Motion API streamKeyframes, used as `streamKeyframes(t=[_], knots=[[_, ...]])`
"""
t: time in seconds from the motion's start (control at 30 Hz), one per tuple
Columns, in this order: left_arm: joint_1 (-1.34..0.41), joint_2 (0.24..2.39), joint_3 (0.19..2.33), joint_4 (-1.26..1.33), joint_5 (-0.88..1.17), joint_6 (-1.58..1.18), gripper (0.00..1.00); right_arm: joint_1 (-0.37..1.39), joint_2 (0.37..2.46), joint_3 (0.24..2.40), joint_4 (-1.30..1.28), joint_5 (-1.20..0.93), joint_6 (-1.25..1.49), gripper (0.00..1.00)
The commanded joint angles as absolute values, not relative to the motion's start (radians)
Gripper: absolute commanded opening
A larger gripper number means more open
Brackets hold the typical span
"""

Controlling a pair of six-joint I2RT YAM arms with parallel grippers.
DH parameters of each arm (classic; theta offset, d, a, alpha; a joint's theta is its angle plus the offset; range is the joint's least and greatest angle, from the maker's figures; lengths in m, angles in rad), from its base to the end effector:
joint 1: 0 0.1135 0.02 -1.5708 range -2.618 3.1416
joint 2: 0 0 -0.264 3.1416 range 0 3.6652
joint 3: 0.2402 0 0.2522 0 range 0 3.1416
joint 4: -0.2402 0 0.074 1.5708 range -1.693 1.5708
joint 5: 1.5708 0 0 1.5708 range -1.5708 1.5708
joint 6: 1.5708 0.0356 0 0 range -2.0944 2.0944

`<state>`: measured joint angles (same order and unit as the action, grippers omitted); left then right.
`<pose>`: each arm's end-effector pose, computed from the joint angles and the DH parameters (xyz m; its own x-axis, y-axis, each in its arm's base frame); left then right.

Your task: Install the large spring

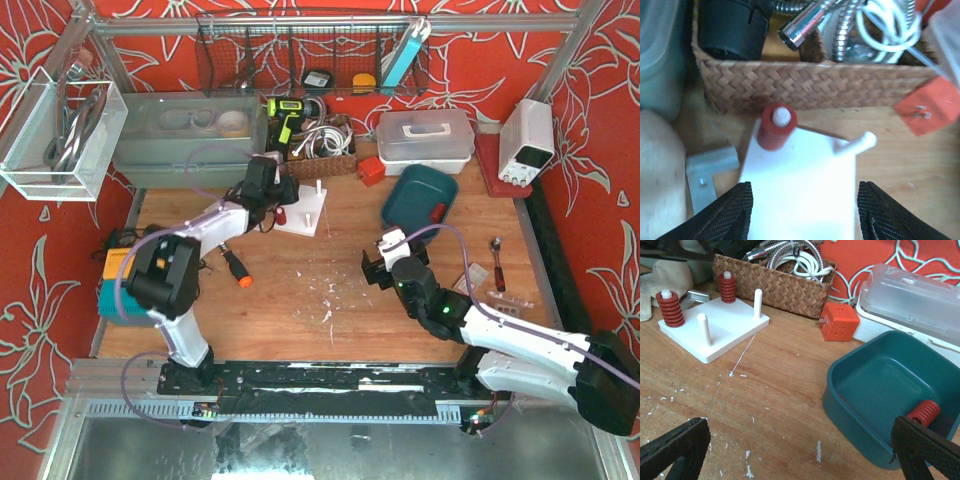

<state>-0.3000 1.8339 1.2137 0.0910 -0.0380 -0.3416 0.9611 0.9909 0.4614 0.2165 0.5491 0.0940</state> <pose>0.3992 -0.1221 0.2196 -0.5429 -0.1825 -0.8198 0.0872 0.9586 -0.2711 0.1391 0.1667 0.2303 -0.2145 -0.1673 -0.9623 -0.3966 0.9153 -0.0707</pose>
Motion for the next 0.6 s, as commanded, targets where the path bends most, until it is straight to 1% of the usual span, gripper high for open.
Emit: streamKeyframes(t=[0.0,0.03,0.1,0.13,0.27,0.37,0.43,0.57], knots=[[-0.326,1.636,1.039,0.16,0.056,-0.411,0.62,0.943,0.967,0.457,0.2,0.577,0.107,0.99],[-0.334,1.593,0.985,0.191,0.086,-0.416,0.64,0.935,0.969,0.46,0.192,0.569,0.116,0.99],[-0.351,1.509,0.887,0.217,0.1,-0.423,0.86,0.916,0.973,0.468,0.17,0.555,0.133,0.99],[-0.358,1.464,0.846,0.226,0.1,-0.426,0.92,0.905,0.973,0.472,0.16,0.549,0.141,0.99],[-0.401,1.306,0.702,0.263,0.112,-0.436,1.0,0.846,0.952,0.477,0.132,0.51,0.177,0.99],[-0.458,1.18,0.611,0.305,0.089,-0.424,1.0,0.775,0.945,0.497,0.095,0.47,0.218,0.99],[-0.512,1.115,0.567,0.319,0.034,-0.403,1.0,0.715,0.968,0.535,0.041,0.462,0.26,0.99],[-0.617,1.041,0.479,0.372,-0.018,-0.368,1.0,0.611,1.09,0.642,-0.065,0.479,0.272,0.99]])
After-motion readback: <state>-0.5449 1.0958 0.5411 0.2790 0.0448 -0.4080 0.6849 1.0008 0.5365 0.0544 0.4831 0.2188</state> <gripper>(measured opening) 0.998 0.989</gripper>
